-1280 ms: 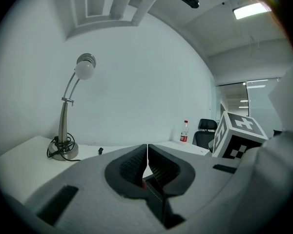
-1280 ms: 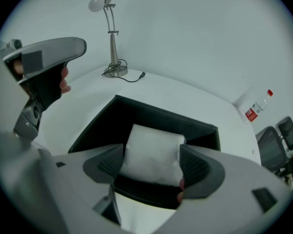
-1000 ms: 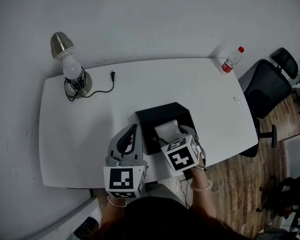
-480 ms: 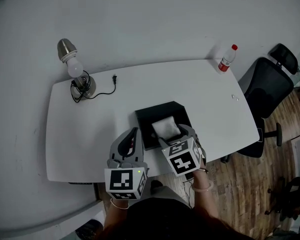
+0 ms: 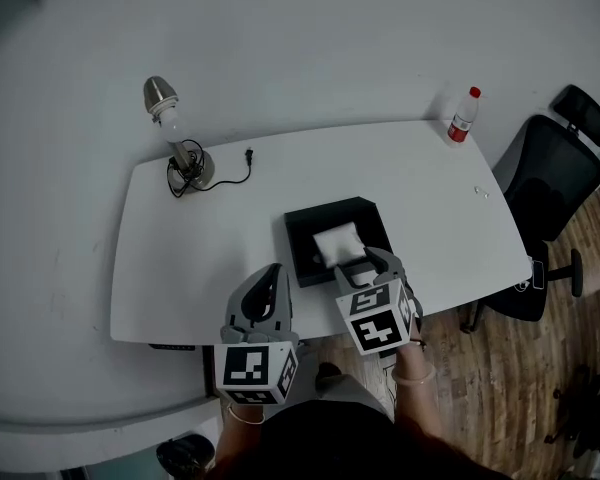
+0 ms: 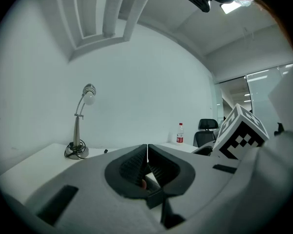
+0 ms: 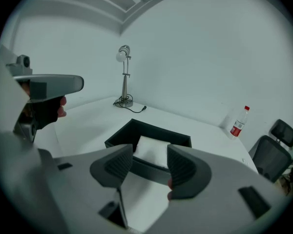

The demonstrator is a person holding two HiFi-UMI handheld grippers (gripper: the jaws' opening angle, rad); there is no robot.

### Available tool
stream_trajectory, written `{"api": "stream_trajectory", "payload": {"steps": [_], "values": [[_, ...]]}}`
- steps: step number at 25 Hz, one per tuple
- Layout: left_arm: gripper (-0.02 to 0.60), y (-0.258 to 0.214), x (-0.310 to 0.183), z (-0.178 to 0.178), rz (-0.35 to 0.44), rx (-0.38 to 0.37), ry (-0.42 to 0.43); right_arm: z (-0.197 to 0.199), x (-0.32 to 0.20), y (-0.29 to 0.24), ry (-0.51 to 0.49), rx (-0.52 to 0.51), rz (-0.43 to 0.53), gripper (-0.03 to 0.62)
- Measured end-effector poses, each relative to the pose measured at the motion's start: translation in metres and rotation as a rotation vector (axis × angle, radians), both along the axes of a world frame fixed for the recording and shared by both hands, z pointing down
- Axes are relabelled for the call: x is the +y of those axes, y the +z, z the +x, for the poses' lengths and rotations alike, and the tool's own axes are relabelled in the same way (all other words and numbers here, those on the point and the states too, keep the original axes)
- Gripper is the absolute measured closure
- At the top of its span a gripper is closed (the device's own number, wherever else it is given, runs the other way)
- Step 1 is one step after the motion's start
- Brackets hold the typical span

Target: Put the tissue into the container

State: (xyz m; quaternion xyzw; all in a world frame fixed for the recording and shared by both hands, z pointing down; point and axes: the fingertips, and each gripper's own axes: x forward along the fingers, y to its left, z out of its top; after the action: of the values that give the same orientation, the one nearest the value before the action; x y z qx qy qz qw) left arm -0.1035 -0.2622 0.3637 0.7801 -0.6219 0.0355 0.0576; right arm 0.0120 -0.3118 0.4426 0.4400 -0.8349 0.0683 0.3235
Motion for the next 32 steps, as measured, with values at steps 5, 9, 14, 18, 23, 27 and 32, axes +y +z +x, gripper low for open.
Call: {"api": "stream_trajectory", "payload": {"steps": [5,9,14,18,23,27,32], "values": [[0.554,0.003,0.015,0.004,-0.012,-0.006,-0.004,0.001,0.01,-0.004,0.009,-0.059,0.03,0.37],[0.554,0.001,0.021,0.004,-0.006,-0.012,-0.003,0.0,0.014,-0.014,0.05,-0.151,0.066,0.398],[0.554,0.001,0.028,-0.001,-0.003,-0.012,-0.004,-0.004,0.016,-0.027,0.08,-0.199,0.115,0.441],[0.554,-0.003,0.038,-0.011,0.014,-0.004,-0.009,-0.006,0.024,-0.037,0.103,-0.205,0.154,0.487],[0.554,-0.007,0.058,-0.021,0.029,0.0,0.003,-0.007,0.045,-0.048,0.145,-0.201,0.199,0.542],[0.554,-0.01,0.074,-0.024,0.037,-0.004,0.02,-0.009,0.065,-0.056,0.158,-0.199,0.213,0.557],[0.554,-0.013,0.096,-0.027,0.046,-0.003,0.045,-0.013,0.096,-0.064,0.157,-0.181,0.236,0.571]]}}
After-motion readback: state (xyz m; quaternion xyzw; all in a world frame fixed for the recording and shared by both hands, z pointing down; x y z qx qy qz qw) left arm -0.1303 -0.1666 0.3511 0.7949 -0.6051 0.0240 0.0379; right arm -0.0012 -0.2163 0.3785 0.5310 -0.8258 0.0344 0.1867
